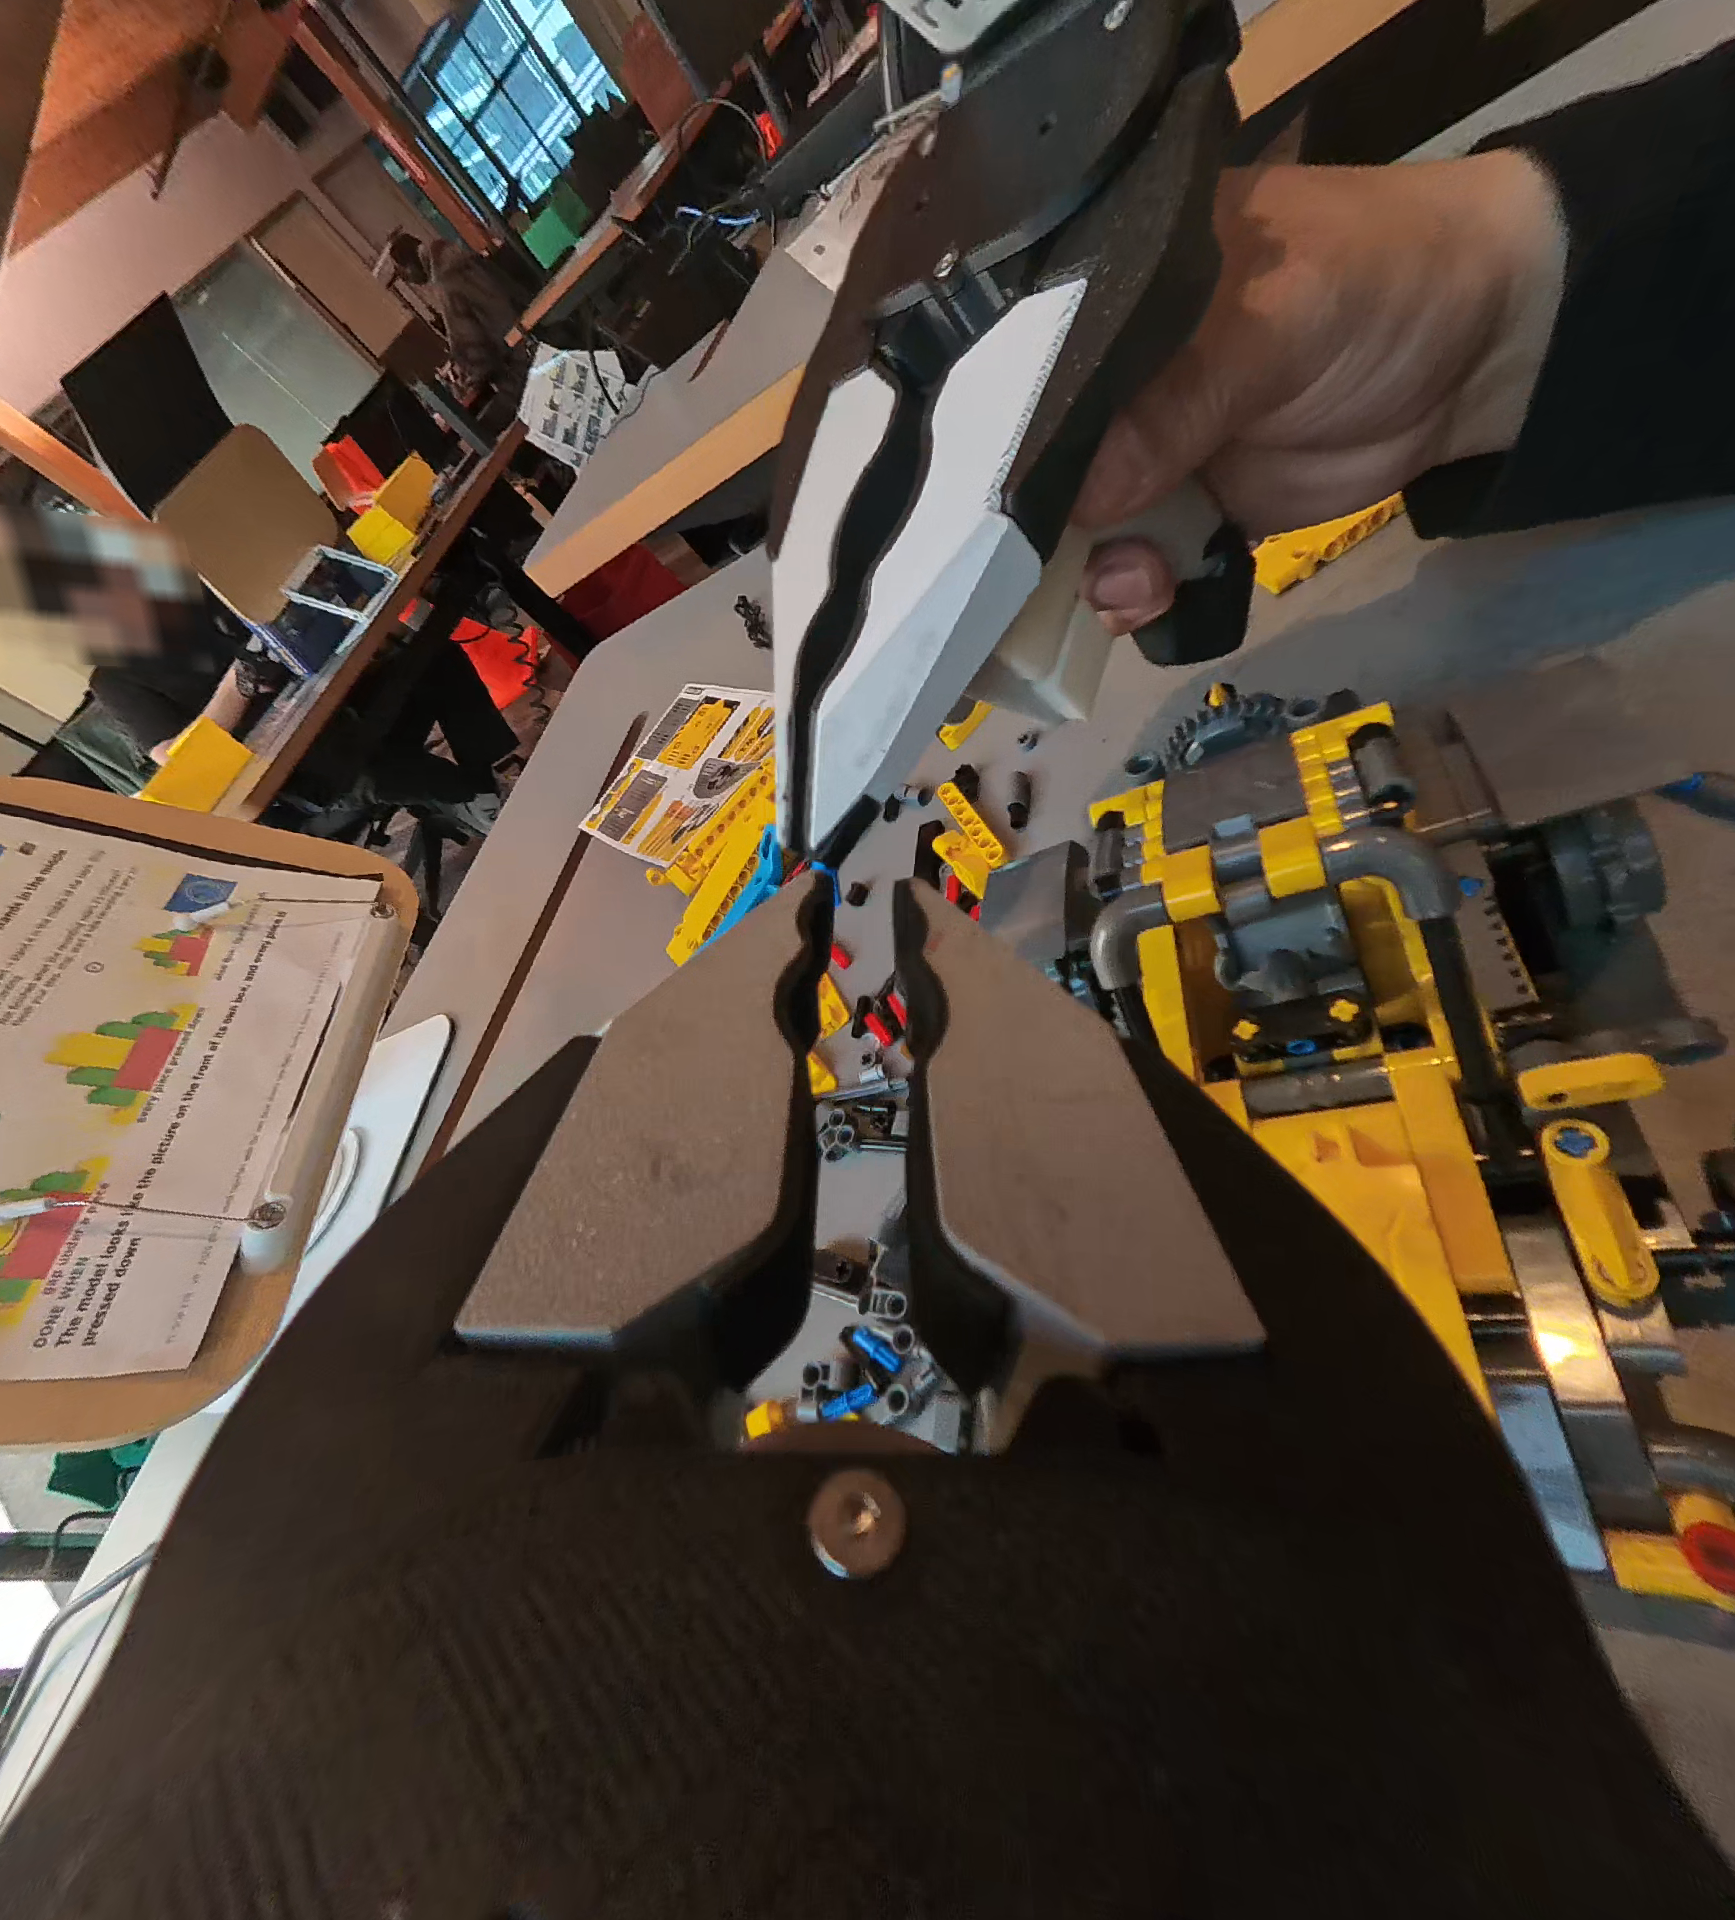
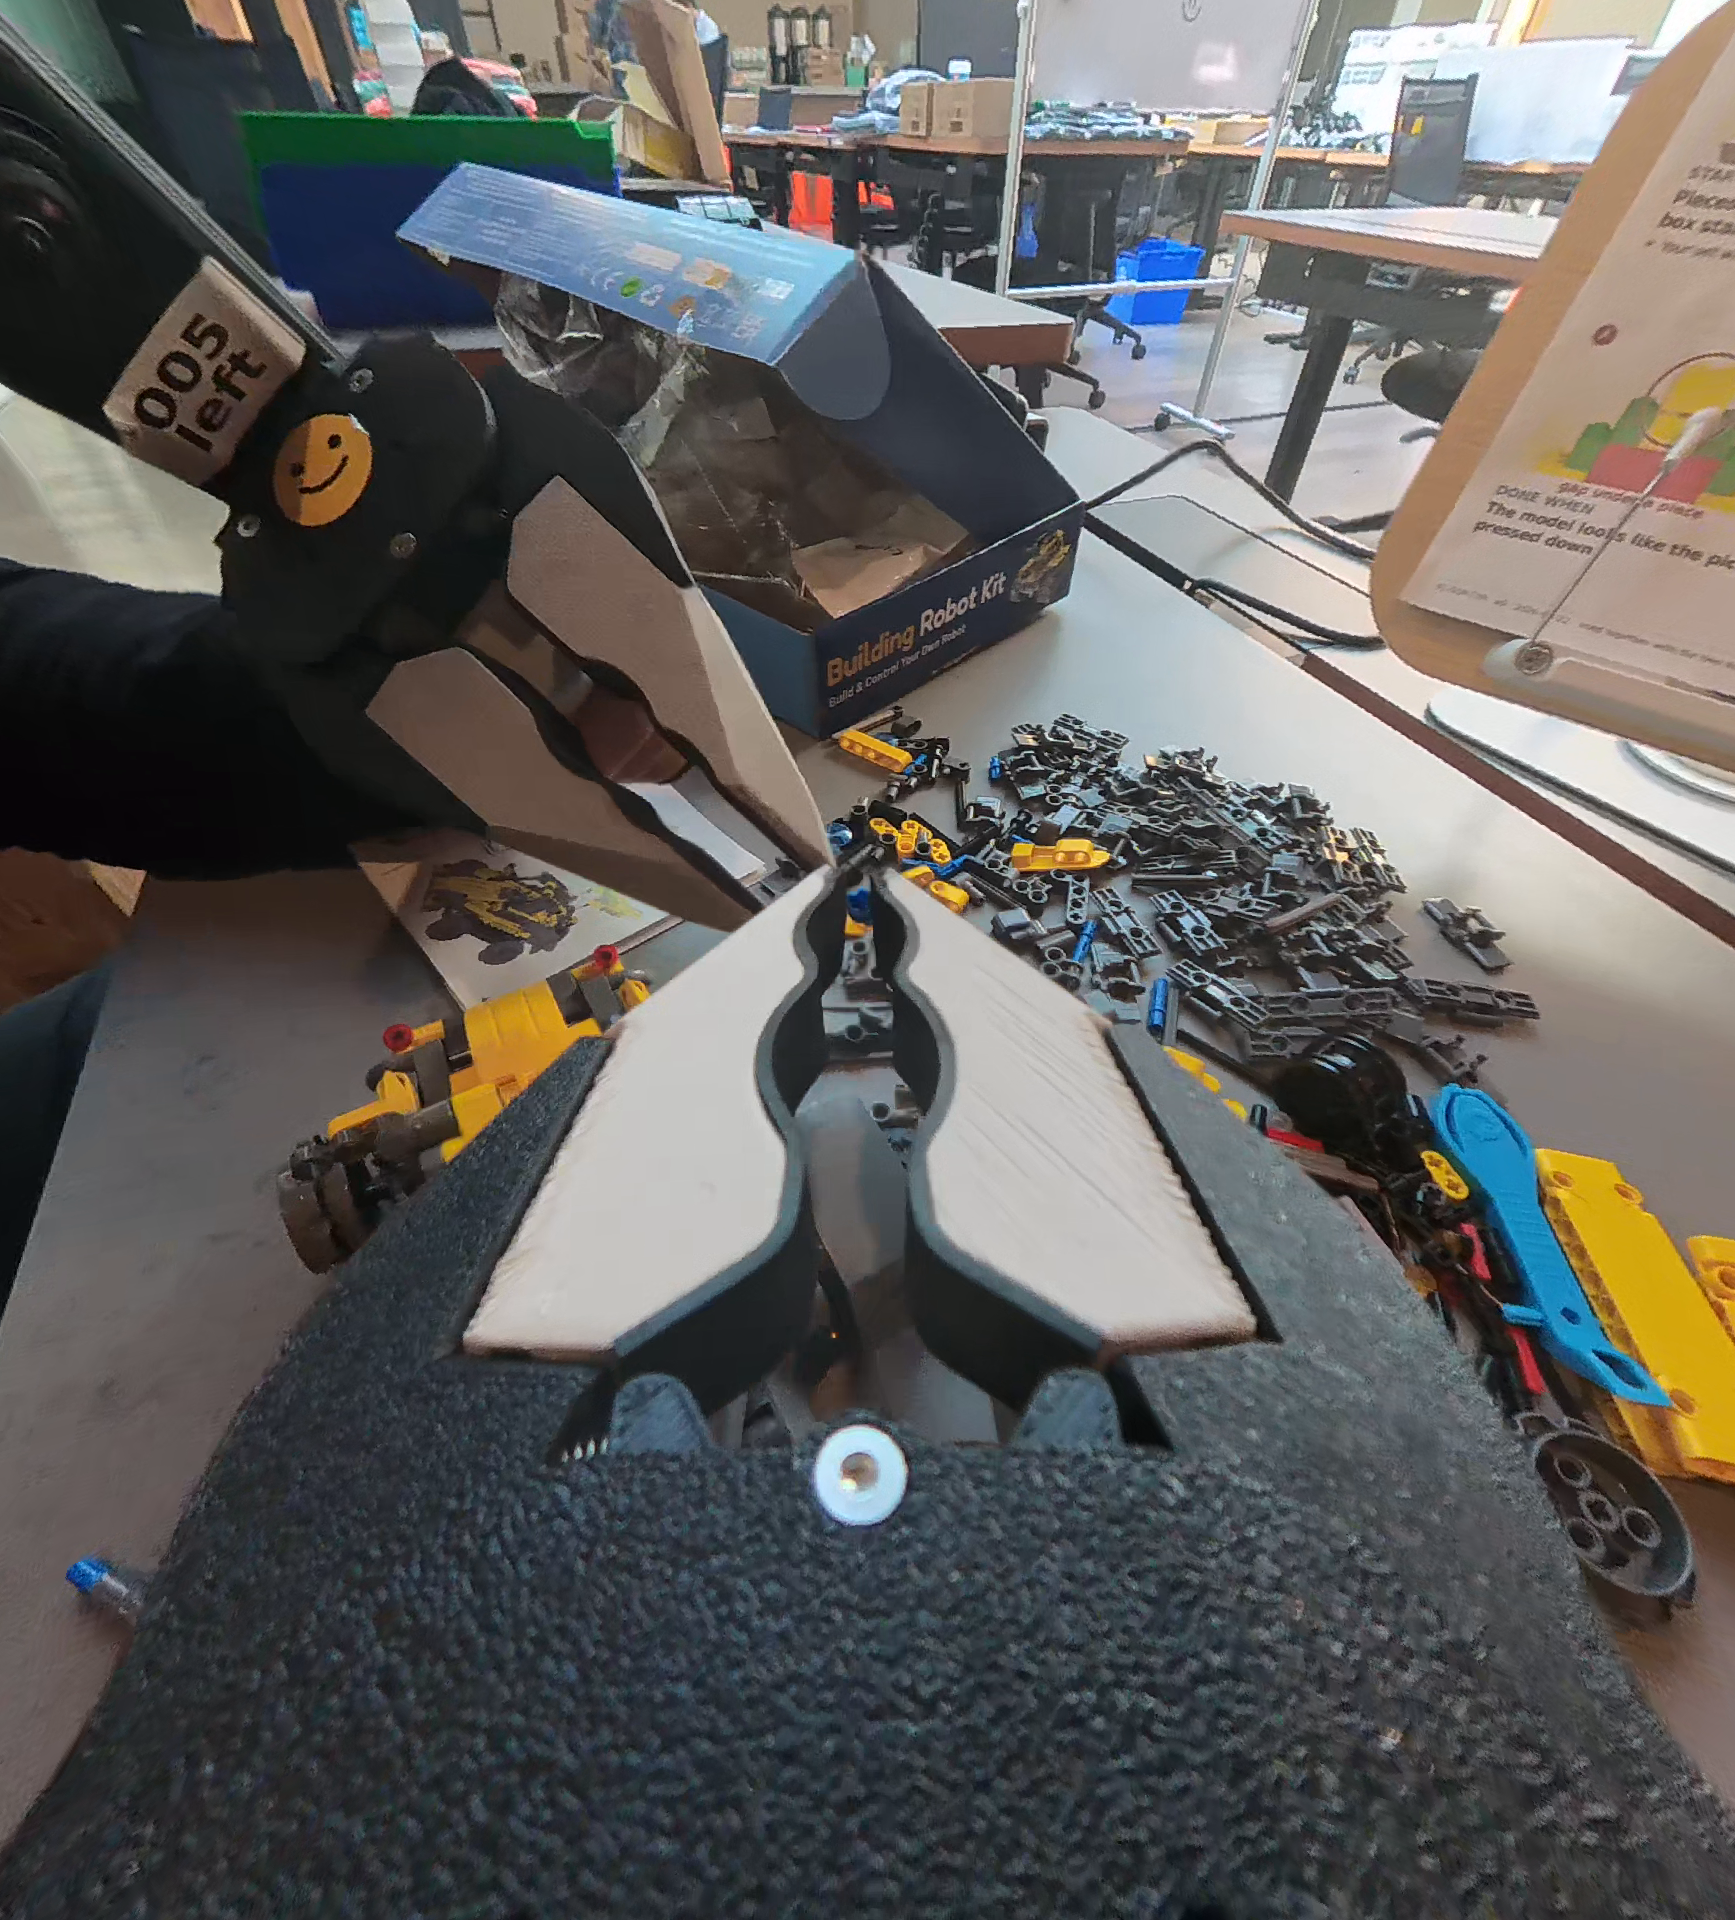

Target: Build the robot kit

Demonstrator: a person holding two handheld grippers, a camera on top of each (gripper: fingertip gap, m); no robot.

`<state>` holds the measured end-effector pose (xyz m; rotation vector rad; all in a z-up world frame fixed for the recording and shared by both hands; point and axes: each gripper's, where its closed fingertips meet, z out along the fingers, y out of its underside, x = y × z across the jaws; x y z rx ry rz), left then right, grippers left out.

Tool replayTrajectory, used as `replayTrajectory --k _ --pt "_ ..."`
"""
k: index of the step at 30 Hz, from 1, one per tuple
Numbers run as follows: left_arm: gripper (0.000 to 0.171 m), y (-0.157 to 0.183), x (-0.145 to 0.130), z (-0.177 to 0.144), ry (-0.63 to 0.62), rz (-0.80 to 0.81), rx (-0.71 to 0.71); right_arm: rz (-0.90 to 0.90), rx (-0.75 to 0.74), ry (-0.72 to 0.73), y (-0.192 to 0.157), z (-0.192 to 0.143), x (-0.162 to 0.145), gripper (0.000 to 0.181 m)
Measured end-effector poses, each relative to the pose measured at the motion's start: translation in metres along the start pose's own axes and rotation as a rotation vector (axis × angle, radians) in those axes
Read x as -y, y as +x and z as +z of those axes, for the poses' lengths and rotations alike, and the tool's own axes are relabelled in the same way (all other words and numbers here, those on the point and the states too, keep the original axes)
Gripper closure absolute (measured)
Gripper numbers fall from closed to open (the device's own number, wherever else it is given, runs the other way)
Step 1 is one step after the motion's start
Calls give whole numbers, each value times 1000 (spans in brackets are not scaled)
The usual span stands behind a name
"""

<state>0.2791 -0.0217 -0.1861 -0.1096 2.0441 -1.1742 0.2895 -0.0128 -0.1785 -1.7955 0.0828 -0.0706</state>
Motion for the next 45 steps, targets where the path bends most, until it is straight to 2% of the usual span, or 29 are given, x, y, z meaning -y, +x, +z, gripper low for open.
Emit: replayTrajectory --k 3,6,9,13,15,17,20,24,30,35,39,45 --pt "161 -1 1 -2 3 -10 0 47 -79 12 14 -18 -1 181" --pt "159 -5 0 -3 -2 -43 1 95 -108 57 7 -49 3 180" --pt "161 -13 -7 -2 -31 -79 31 96 -190 -59 3 -81 -18 180" --pt "162 -26 -20 0 -97 -151 79 115 -394 -172 13 -148 -37 180" --pt "162 -30 -22 0 -111 -185 94 158 -519 -242 26 -185 -55 180" --pt "161 -33 -24 0 -120 -207 100 264 -559 -285 30 -206 -79 180" --pt "161 -35 -30 0 -140 -221 108 414 -565 -368 29 -214 -116 180" --pt "162 -33 -38 3 -170 -228 101 506 -540 -419 30 -208 -138 180" --pt "158 -45 -62 4 -276 -303 165 521 -508 -462 34 -197 -149 179" --pt "152 -49 -70 4 -278 -421 161 494 -514 -501 35 -194 -156 180" --pt "152 -49 -77 5 -331 -402 186 492 -500 -512 34 -192 -159 180" --pt "148 -47 -80 7 -338 -436 176 474 -492 -517 31 -187 -159 176"
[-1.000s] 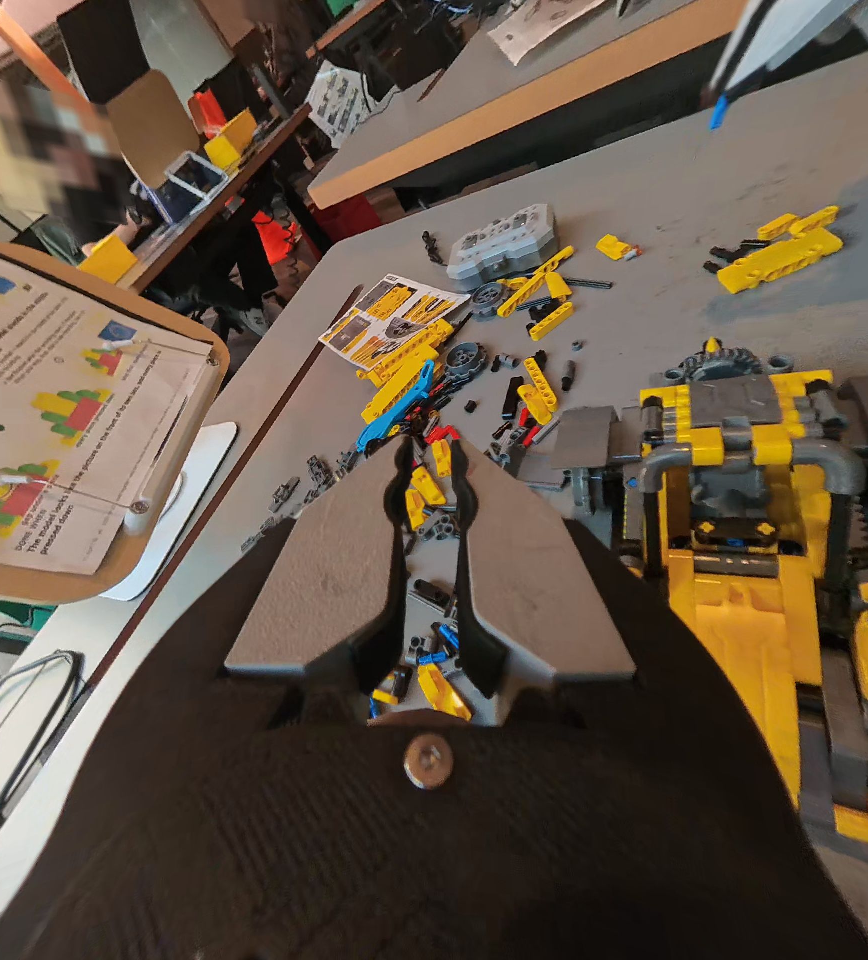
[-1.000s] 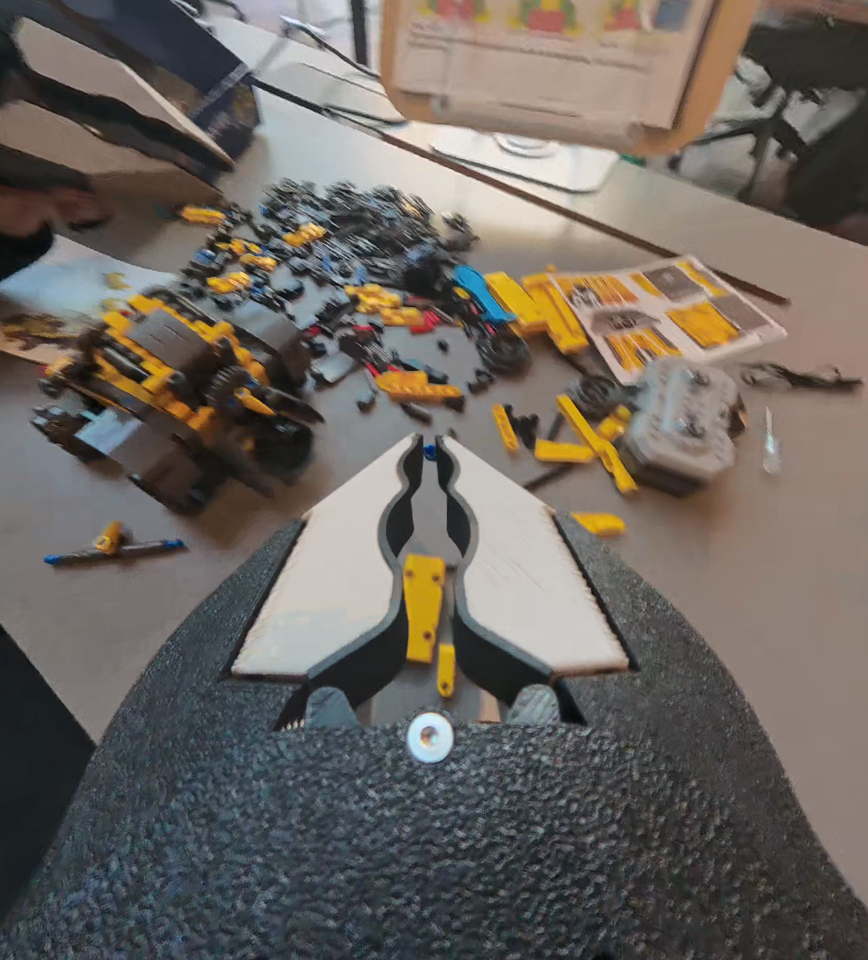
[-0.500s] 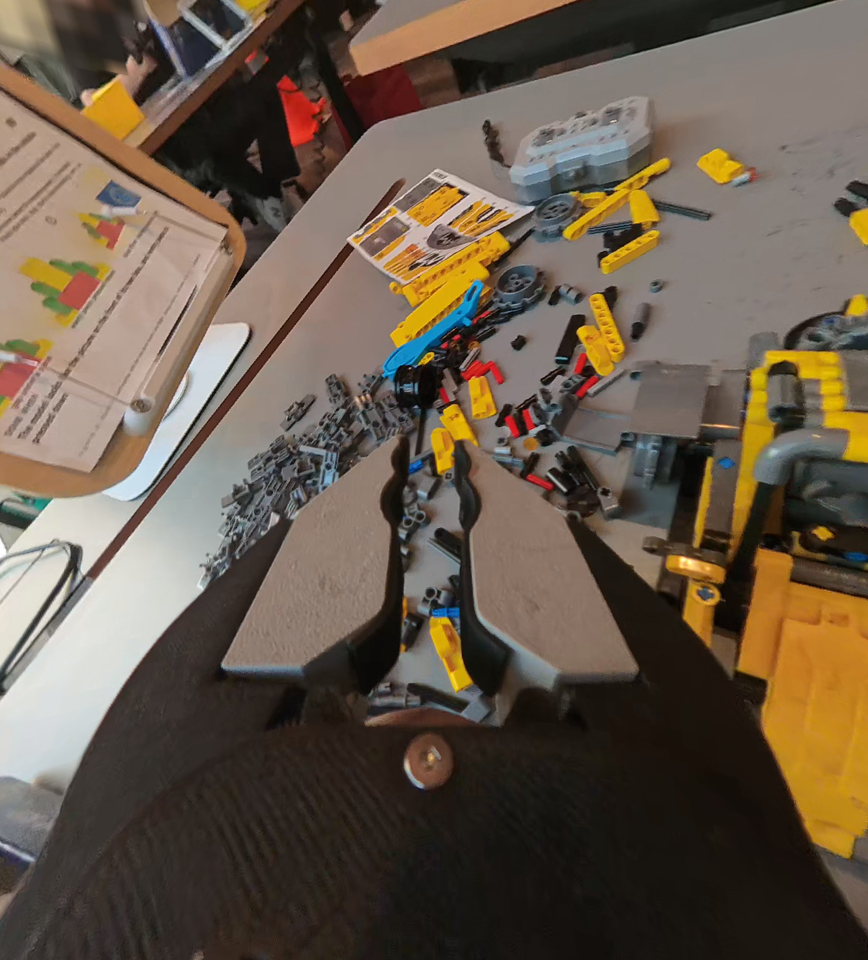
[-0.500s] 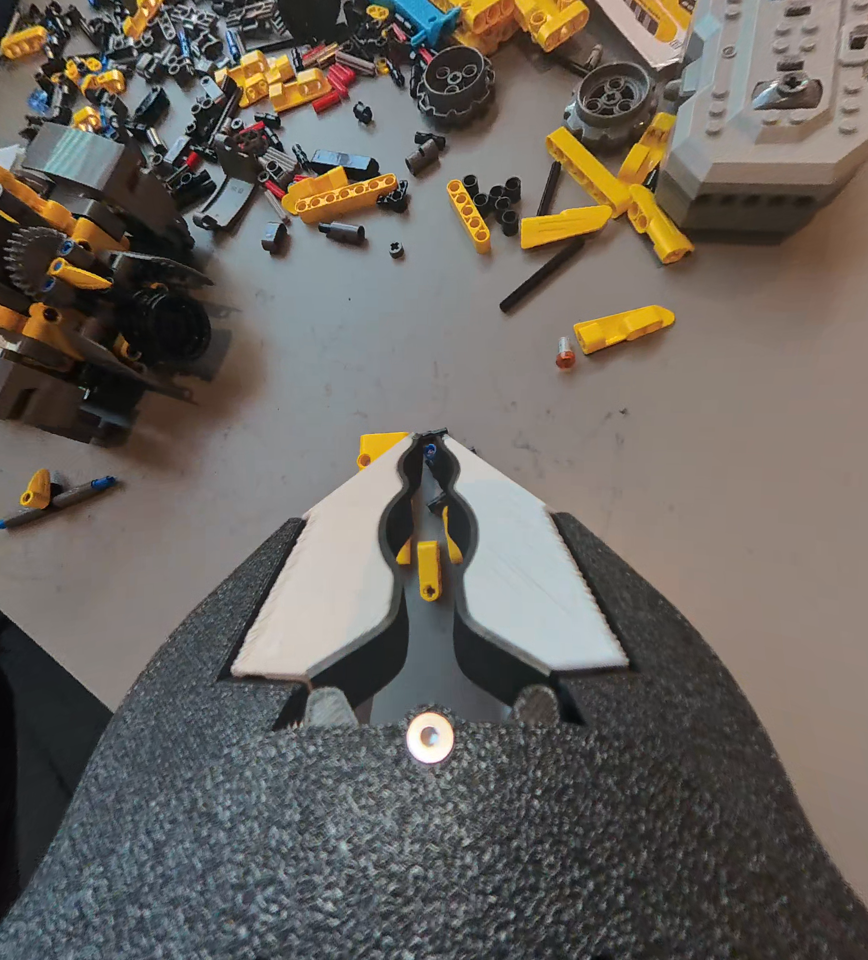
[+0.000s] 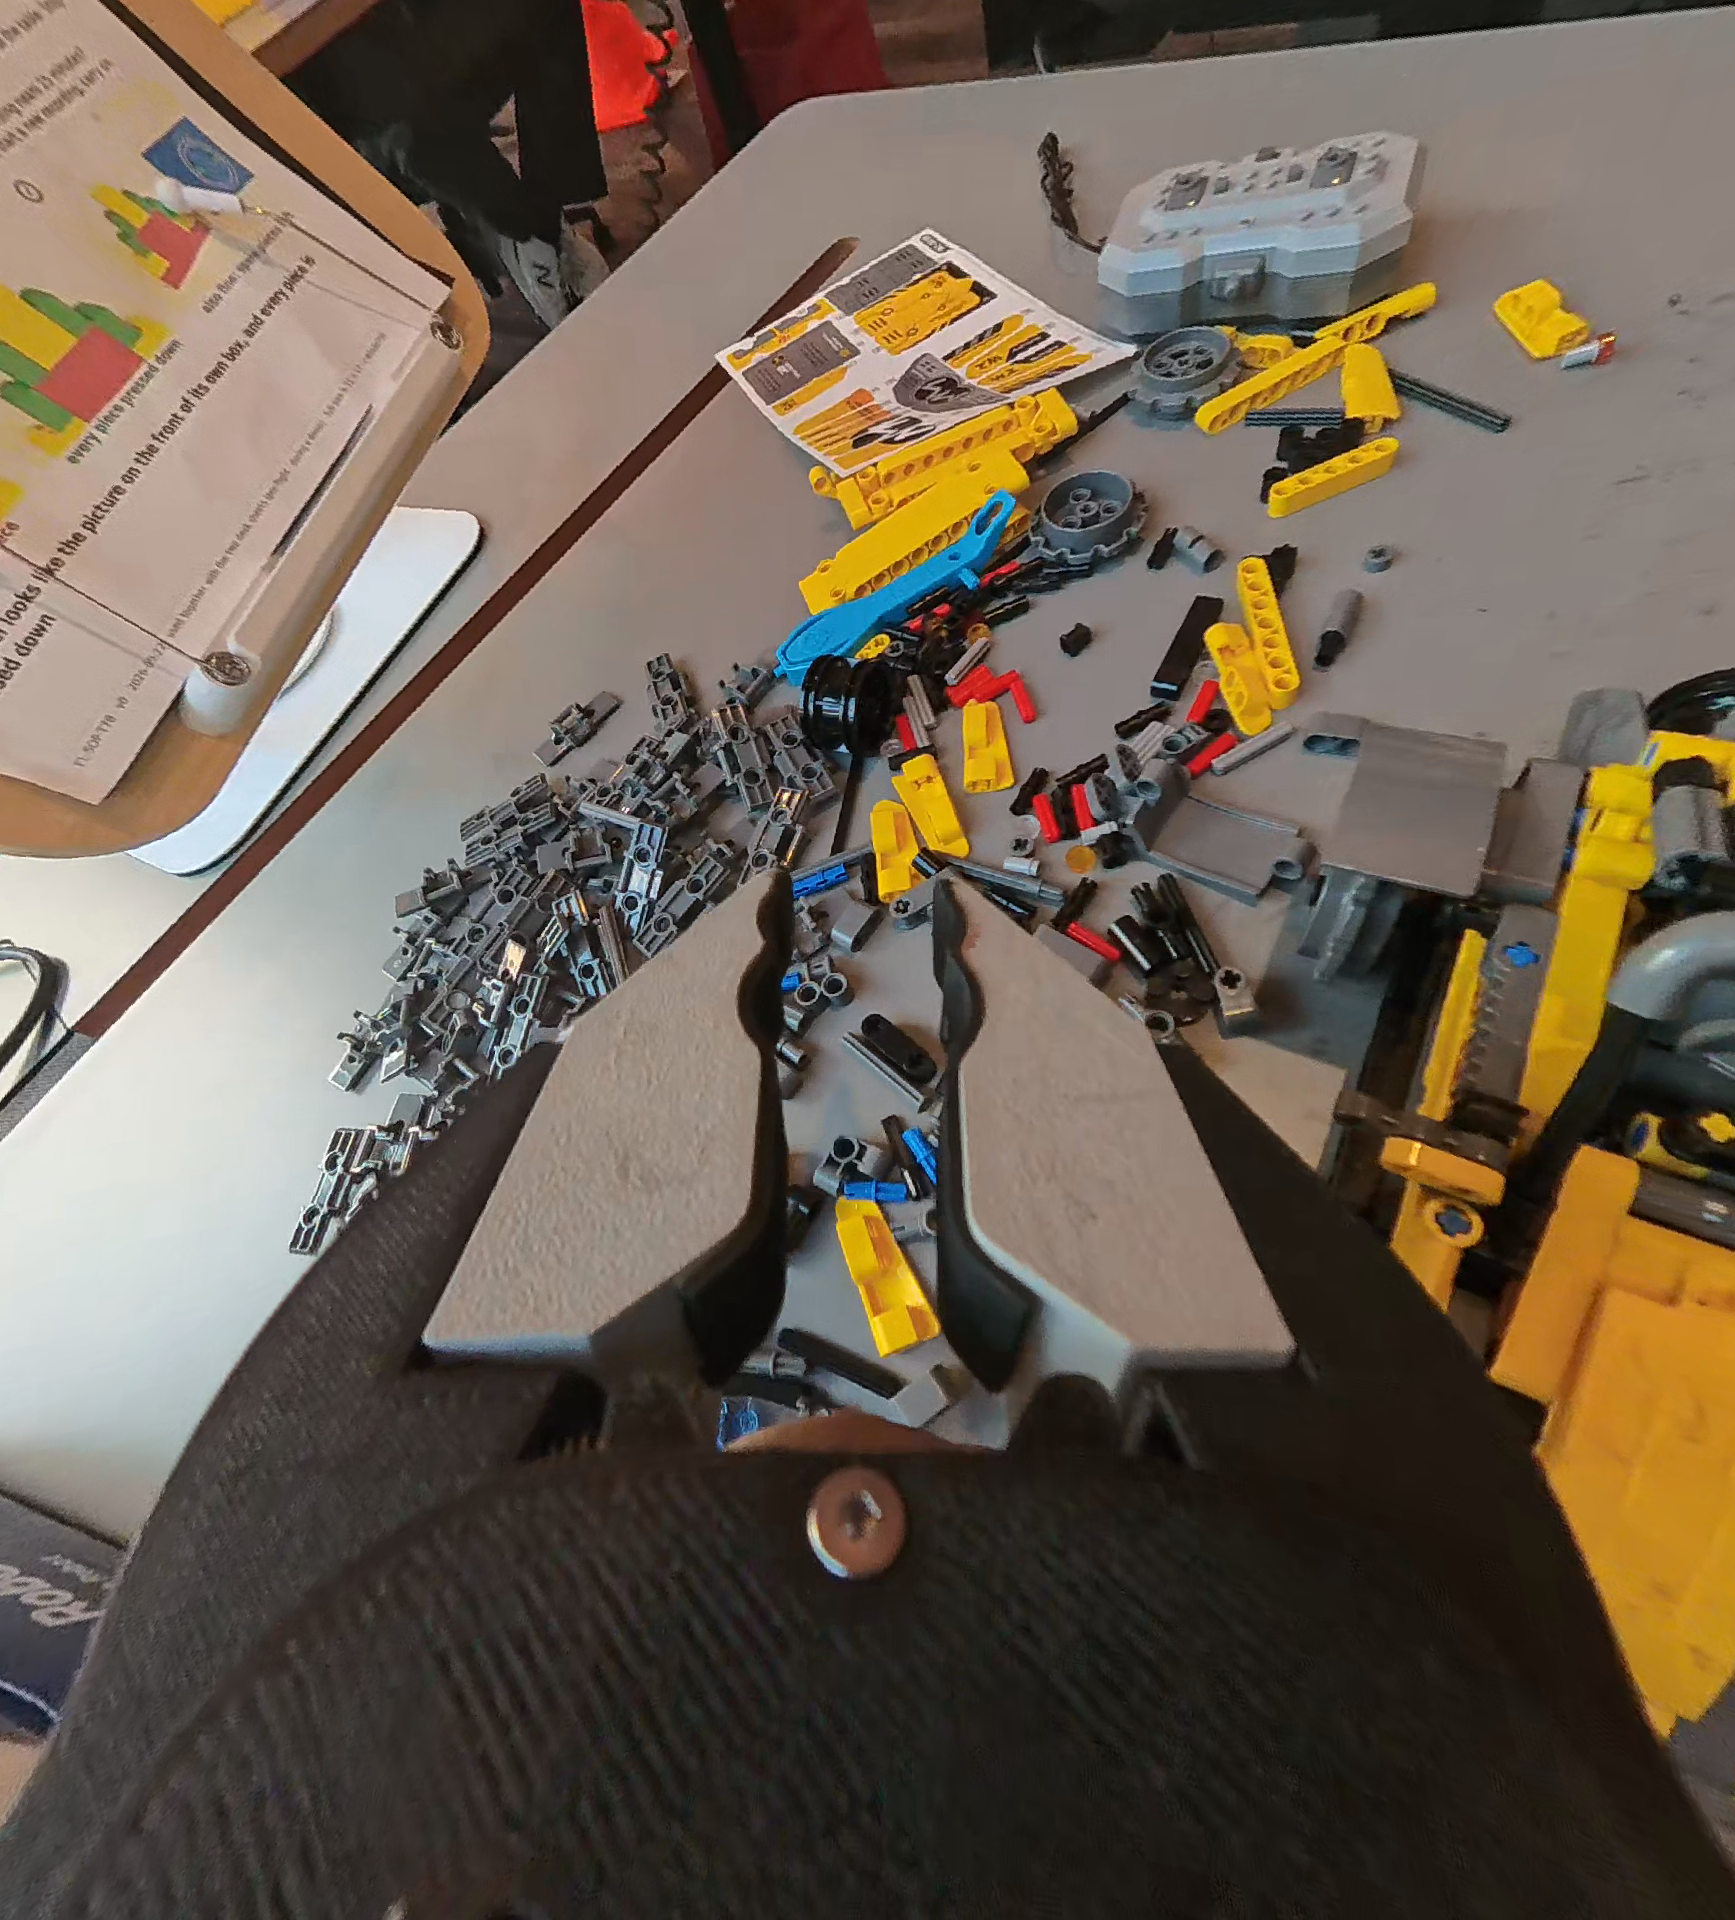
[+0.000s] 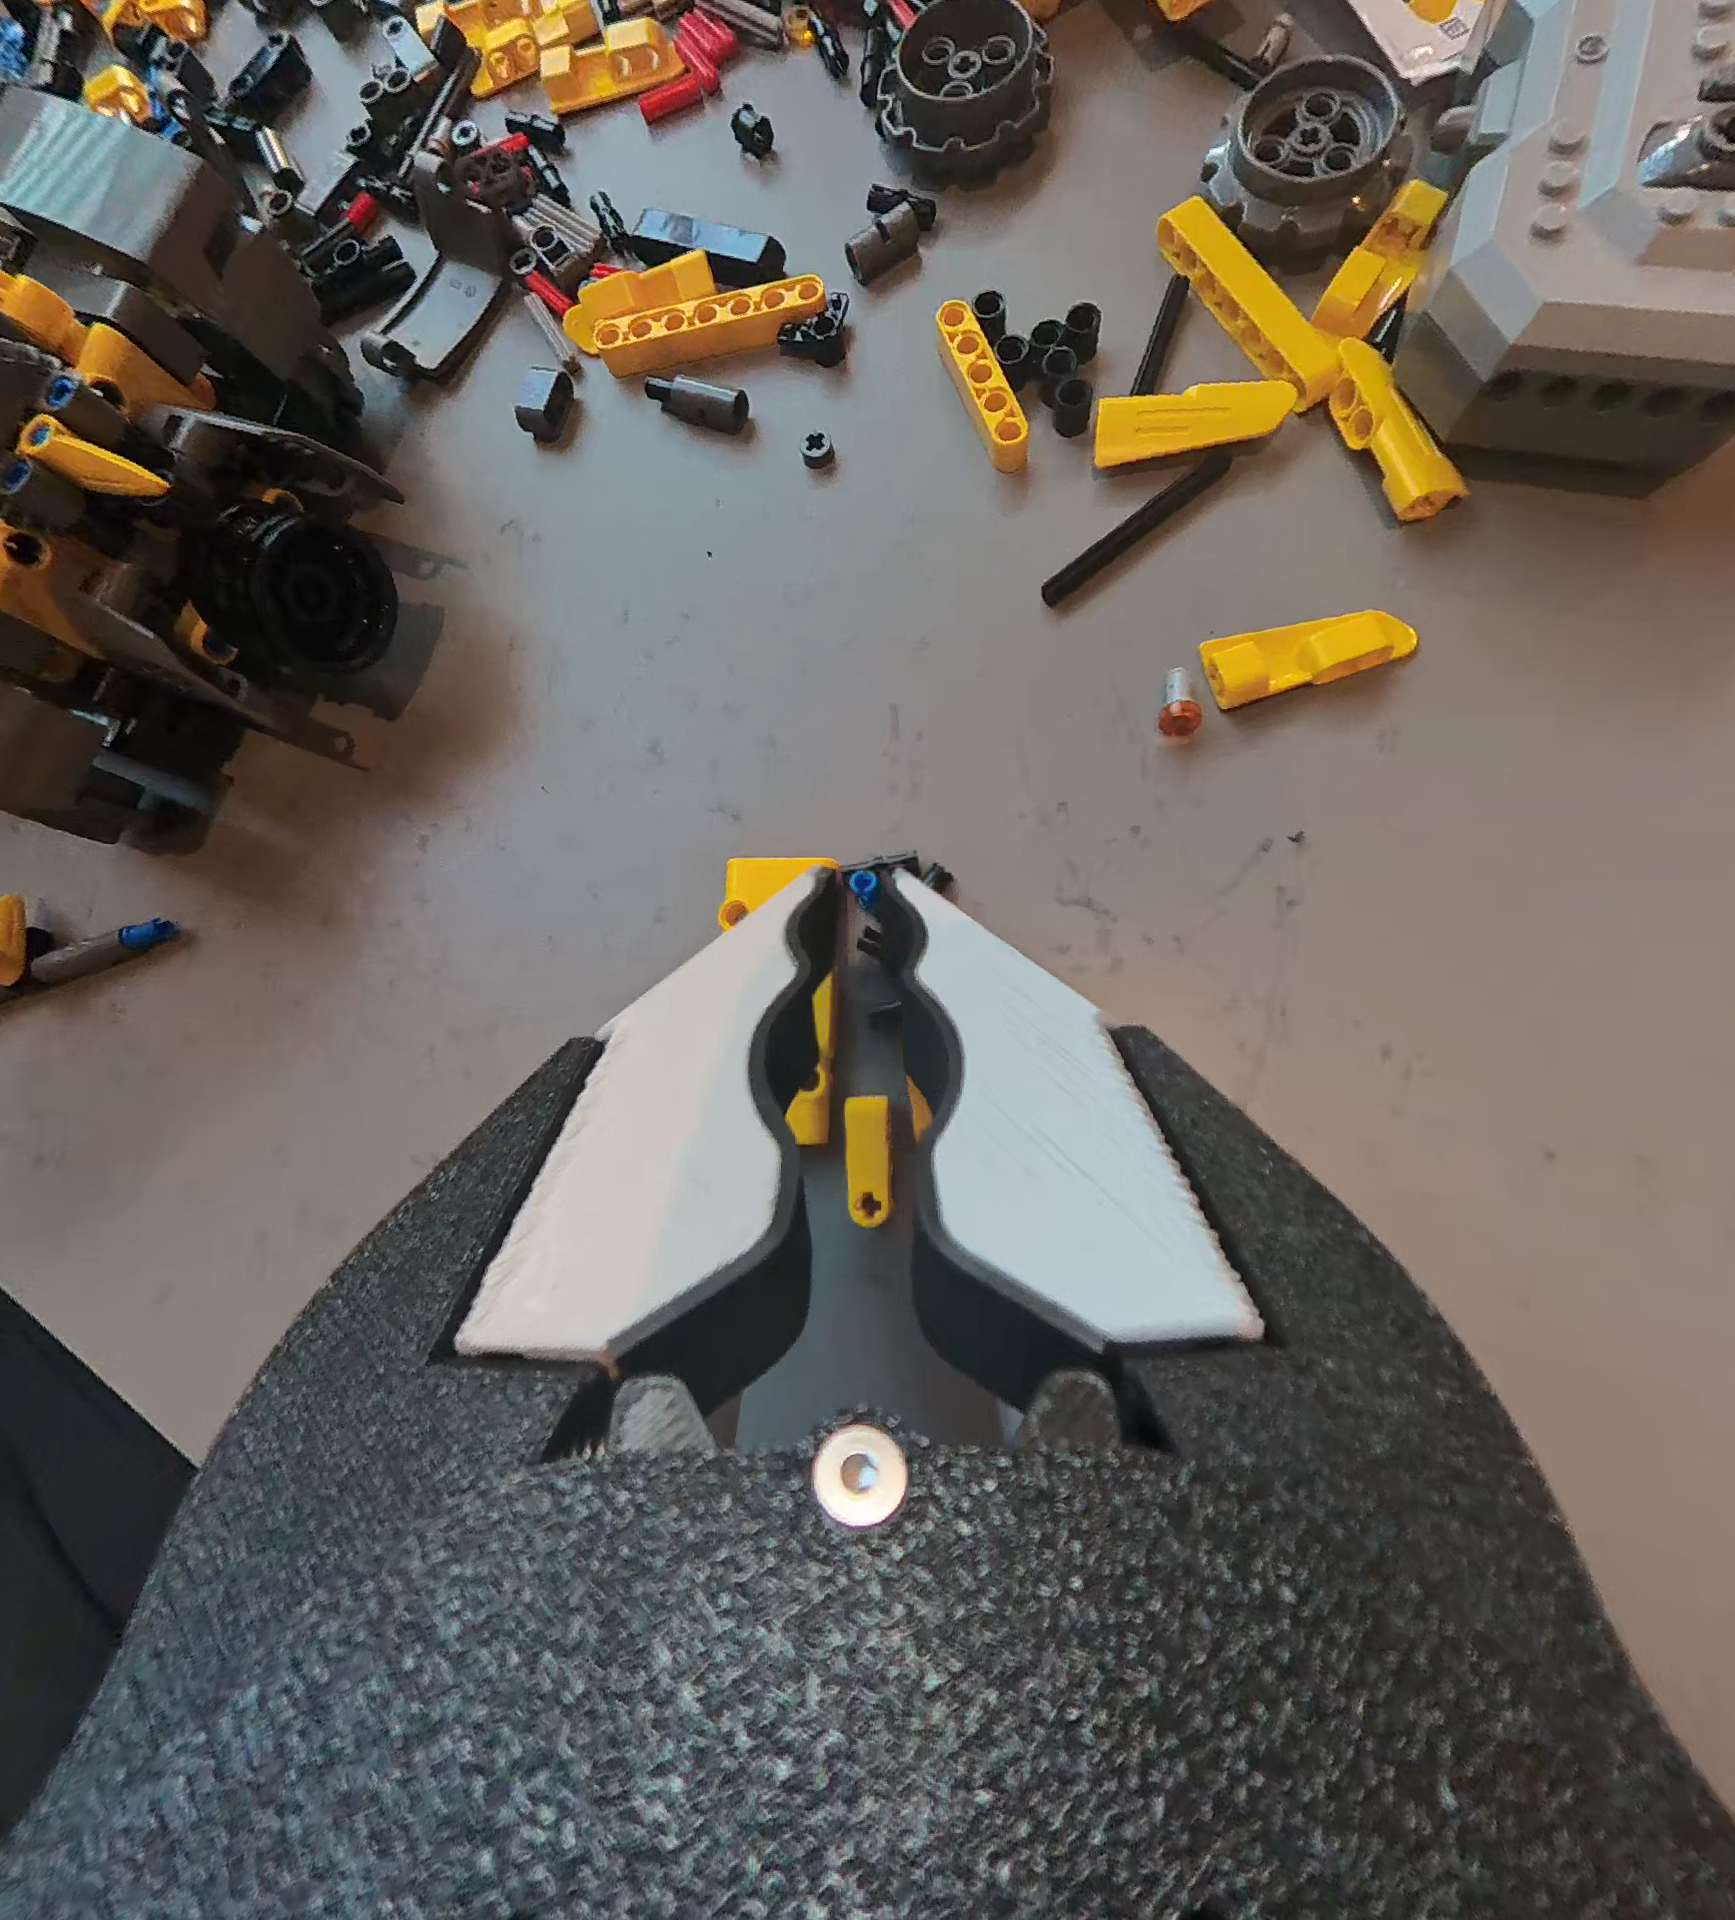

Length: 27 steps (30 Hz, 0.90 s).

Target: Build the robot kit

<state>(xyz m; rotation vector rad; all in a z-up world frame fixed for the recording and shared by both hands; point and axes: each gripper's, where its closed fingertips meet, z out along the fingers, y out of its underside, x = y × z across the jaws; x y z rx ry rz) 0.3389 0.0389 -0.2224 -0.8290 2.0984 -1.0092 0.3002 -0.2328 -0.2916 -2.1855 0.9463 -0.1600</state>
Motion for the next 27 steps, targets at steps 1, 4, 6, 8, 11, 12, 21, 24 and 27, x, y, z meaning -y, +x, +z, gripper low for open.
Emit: replayTrajectory --k 1,4,6,8,11,12,21,24,27 --pt "148 -1 -1 0 -4 -5 2 -2 0 8 -1 -1 1 176" --pt "146 -3 -2 1 -17 -38 17 4 2 31 -3 -6 7 170" --pt "142 -1 -1 2 -15 -45 19 3 1 64 -5 -13 14 170" --pt "142 -1 1 1 -9 -35 36 -4 0 107 -10 -20 25 169" --pt "141 0 3 0 -4 -32 31 -30 -7 166 -19 -28 42 169" --pt "141 0 3 -1 -4 -34 26 -41 -12 177 -22 -29 46 168" --pt "146 -25 -15 -9 -92 -62 -25 -50 -44 296 -36 -35 74 165" --pt "149 -33 -38 -11 -193 -74 -66 -44 0 363 -48 -34 82 165" --pt "154 -33 -51 -10 -236 -138 -129 -62 -4 367 -55 -26 81 165"
